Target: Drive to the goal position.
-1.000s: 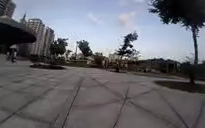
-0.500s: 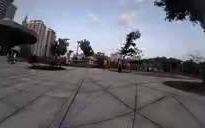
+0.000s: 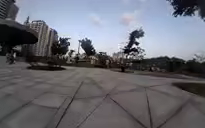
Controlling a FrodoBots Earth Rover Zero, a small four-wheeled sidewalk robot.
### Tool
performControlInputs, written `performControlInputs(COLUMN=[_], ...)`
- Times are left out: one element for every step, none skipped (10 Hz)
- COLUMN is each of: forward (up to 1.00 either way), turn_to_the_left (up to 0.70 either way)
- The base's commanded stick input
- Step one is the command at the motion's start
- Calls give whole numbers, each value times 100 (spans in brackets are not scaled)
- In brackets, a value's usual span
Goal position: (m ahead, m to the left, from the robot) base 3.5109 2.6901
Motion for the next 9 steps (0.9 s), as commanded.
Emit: performControlInputs(forward=[100, 100, 100, 100, 100, 100, 100, 100, 100], turn_to_the_left=[21, 29, 40, 40, 40, 40, 40, 40, 40])
